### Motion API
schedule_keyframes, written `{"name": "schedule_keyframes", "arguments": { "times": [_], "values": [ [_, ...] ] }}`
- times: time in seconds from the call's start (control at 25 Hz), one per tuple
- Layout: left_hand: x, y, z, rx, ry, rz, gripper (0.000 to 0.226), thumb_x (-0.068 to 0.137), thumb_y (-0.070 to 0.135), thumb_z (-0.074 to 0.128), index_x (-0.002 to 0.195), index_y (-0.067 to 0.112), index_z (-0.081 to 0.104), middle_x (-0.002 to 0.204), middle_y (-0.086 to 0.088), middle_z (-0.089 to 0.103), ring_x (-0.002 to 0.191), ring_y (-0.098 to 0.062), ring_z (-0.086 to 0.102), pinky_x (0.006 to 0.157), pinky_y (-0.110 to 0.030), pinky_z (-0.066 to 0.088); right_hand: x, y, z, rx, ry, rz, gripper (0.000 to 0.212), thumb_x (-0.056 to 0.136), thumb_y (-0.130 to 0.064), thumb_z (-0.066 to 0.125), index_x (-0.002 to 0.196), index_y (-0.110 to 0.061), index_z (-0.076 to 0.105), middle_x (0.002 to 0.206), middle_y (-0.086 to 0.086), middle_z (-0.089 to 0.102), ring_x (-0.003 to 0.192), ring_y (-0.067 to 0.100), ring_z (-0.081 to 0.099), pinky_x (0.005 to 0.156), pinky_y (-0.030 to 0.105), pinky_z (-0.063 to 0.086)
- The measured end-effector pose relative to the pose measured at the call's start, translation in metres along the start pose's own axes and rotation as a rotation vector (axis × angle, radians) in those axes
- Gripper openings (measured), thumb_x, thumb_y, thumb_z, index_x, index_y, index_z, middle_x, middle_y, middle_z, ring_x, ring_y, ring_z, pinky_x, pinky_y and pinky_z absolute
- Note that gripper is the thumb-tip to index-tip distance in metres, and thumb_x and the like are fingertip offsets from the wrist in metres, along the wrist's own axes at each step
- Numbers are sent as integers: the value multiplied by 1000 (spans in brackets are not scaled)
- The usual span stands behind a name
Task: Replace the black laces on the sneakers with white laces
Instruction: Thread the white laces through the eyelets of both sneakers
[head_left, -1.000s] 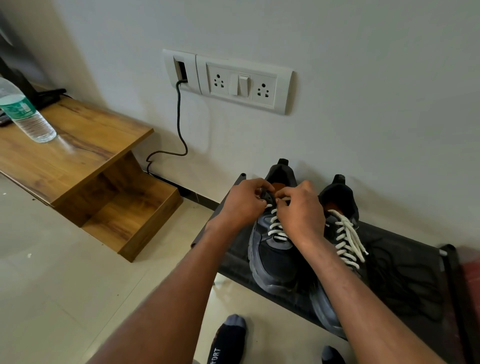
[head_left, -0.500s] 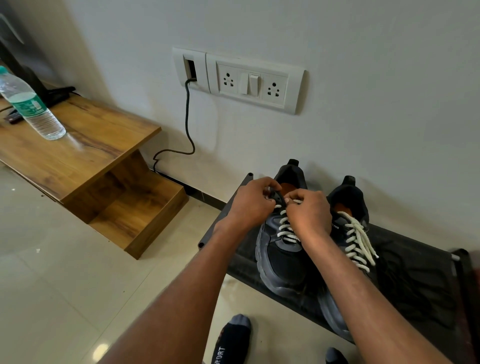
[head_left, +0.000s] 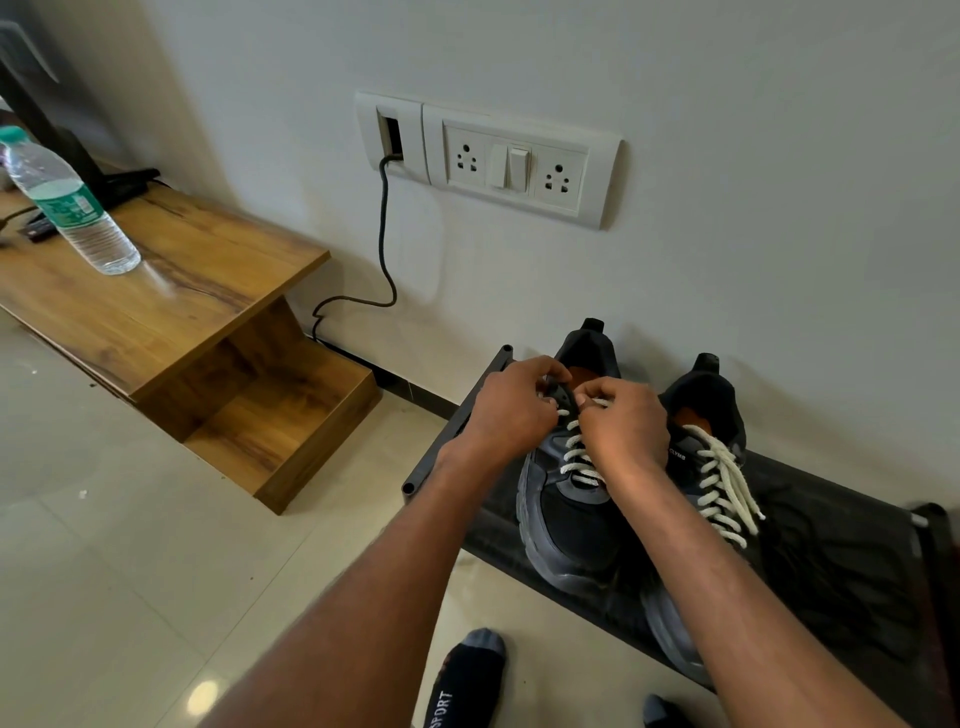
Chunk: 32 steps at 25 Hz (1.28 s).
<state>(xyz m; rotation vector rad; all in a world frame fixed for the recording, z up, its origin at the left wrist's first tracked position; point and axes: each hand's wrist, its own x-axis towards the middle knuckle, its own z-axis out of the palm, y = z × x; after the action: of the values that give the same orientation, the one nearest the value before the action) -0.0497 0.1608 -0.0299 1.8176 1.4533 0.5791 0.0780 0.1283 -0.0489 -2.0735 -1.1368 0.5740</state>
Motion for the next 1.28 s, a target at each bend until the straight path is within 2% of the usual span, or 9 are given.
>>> {"name": "schedule_keyframes", "arguments": {
  "times": [0.16, 0.36, 0.52, 0.64, 0.76, 1.0, 1.08, 1.2, 1.28],
  "values": [
    [1, 0, 0, -12, 4, -31, 40, 90, 4, 60, 122, 27, 65, 118, 0, 71, 95, -13, 66, 73, -19, 48, -1, 1, -2, 5, 34, -31, 7, 96, -32, 73, 102, -35, 72, 116, -1, 68, 100, 24, 66, 70, 30, 45],
    [2, -6, 0, -75, 44, -67, 19, 91, 6, 67, 106, 18, 68, 103, 0, 73, 95, -14, 70, 86, -33, 60, -1, 0, -1, 121, -2, 36, 21, 96, -27, 72, 75, -32, 71, 106, 0, 71, 87, 18, 68, 65, 29, 48],
    [2, -6, 0, -95, 28, -91, 15, 90, 16, 77, 101, 16, 68, 98, -1, 73, 93, -16, 70, 88, -39, 60, 0, -3, -9, 268, -121, 26, 23, 99, -14, 65, 85, -27, 78, 93, -2, 75, 92, 17, 70, 80, 34, 55],
    [0, -3, 3, -119, 94, -104, 19, 86, 21, 83, 93, 13, 67, 88, 1, 71, 86, -15, 68, 78, -35, 58, 0, -4, -17, 220, -233, -17, 30, 97, -7, 57, 98, -26, 80, 108, 3, 72, 98, 15, 67, 81, 26, 53],
    [-1, 3, 6, -209, 147, -159, 15, 89, 18, 80, 85, 13, 66, 80, 1, 69, 81, -17, 66, 74, -36, 55, 0, 2, -26, -71, -279, -161, 27, 96, -24, 67, 121, -34, 73, 127, 5, 57, 101, 17, 61, 89, 31, 51],
    [-8, 27, 5, -150, 236, -128, 10, 97, 3, 59, 91, 10, 60, 82, 2, 67, 81, -11, 66, 61, -30, 51, -17, 12, -55, -366, -255, -313, 76, 78, -63, 80, 142, -33, 53, 126, -5, 67, 114, 23, 66, 91, 45, 59],
    [-11, 43, -6, -282, 318, -61, 12, 99, -2, 49, 94, 6, 56, 83, -2, 70, 83, -12, 72, 55, -26, 52, -18, 13, -58, -406, -274, -314, 79, 79, -64, 76, 146, -33, 49, 136, -1, 62, 124, 28, 59, 97, 48, 56],
    [-10, 62, -32, -911, 380, -16, 15, 110, 16, 45, 101, 6, 51, 78, -7, 68, 77, -27, 74, 51, -27, 52, -16, 10, -62, -466, -304, -304, 81, 82, -63, 75, 151, -32, 44, 146, 5, 52, 134, 34, 47, 105, 49, 47],
    [-6, 55, -35, -826, 376, -19, 23, 108, 30, 54, 104, 7, 53, 76, -4, 61, 69, -24, 67, 52, -28, 50, -16, 10, -60, -462, -307, -291, 81, 83, -61, 75, 152, -32, 43, 147, 7, 50, 135, 34, 44, 106, 48, 46]
  ]
}}
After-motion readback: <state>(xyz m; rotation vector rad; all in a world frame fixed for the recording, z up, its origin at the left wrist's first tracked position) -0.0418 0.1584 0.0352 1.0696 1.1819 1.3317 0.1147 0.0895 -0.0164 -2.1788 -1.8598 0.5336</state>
